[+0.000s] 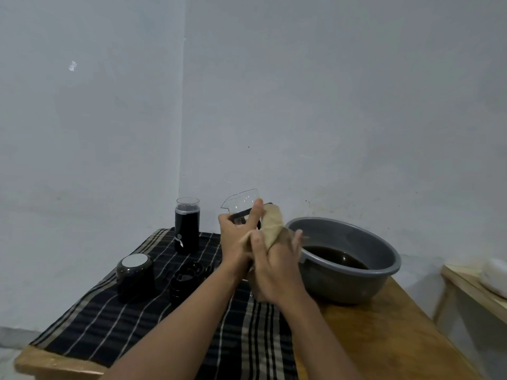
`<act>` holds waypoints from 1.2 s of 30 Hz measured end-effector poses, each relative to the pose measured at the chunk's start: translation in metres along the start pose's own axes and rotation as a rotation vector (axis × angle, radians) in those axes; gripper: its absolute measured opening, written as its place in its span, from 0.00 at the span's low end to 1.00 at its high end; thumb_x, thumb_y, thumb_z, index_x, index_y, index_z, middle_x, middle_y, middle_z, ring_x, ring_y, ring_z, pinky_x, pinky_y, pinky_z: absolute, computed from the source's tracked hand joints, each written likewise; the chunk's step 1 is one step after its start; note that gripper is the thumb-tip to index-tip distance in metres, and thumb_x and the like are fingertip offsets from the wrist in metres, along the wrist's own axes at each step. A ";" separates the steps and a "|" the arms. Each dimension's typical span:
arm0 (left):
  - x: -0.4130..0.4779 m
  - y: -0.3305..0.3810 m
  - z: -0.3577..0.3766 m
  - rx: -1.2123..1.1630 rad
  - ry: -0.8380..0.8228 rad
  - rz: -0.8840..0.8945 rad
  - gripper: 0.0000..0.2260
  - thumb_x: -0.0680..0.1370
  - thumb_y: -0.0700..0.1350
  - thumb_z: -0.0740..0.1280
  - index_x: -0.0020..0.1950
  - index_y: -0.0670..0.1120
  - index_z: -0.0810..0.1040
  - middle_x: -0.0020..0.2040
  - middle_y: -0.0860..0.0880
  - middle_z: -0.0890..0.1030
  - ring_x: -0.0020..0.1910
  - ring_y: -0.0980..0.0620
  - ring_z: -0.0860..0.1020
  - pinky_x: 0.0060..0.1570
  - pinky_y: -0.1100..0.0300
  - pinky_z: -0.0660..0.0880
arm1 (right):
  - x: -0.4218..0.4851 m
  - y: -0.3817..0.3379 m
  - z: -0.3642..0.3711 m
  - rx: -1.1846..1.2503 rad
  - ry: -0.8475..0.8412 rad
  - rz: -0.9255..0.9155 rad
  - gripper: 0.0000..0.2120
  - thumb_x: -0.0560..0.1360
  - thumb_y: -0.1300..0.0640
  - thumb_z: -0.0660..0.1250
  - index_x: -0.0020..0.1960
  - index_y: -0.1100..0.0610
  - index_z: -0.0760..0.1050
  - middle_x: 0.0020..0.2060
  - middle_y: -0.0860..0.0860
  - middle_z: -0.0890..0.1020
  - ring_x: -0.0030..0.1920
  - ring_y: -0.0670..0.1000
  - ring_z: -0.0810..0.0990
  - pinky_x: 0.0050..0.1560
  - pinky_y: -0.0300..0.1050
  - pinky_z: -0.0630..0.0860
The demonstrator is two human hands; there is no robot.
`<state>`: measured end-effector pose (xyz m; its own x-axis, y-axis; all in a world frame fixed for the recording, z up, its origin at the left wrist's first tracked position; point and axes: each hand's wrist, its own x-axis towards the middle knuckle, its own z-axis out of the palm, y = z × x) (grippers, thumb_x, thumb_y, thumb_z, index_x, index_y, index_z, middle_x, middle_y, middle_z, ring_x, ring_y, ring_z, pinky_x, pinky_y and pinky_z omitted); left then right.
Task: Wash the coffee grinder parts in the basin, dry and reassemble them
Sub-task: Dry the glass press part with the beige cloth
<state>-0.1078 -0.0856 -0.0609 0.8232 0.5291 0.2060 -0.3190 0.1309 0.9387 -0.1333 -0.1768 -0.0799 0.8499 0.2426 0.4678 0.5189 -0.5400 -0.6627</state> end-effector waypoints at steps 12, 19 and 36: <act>0.006 0.005 0.000 -0.086 0.113 -0.092 0.43 0.66 0.72 0.73 0.62 0.37 0.72 0.48 0.44 0.82 0.42 0.50 0.81 0.40 0.59 0.74 | 0.006 -0.009 0.007 0.248 0.204 -0.049 0.17 0.81 0.36 0.52 0.60 0.47 0.67 0.57 0.47 0.75 0.57 0.43 0.77 0.57 0.38 0.77; -0.005 -0.001 0.003 0.027 0.102 -0.089 0.32 0.72 0.67 0.72 0.59 0.44 0.67 0.49 0.47 0.79 0.46 0.51 0.80 0.46 0.54 0.78 | 0.018 -0.016 -0.002 0.217 0.347 0.125 0.26 0.83 0.39 0.49 0.50 0.54 0.80 0.41 0.47 0.83 0.45 0.46 0.82 0.44 0.40 0.76; -0.011 -0.006 -0.023 0.848 -0.224 0.419 0.35 0.63 0.71 0.76 0.56 0.54 0.63 0.45 0.58 0.77 0.40 0.62 0.78 0.38 0.58 0.78 | 0.068 -0.042 -0.082 1.583 0.460 0.453 0.20 0.83 0.41 0.57 0.57 0.56 0.78 0.52 0.55 0.84 0.51 0.57 0.83 0.53 0.54 0.81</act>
<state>-0.1256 -0.0731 -0.0749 0.8182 0.2121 0.5344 -0.2341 -0.7260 0.6466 -0.1049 -0.2036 0.0278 0.9964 -0.0814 0.0226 0.0807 0.8400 -0.5365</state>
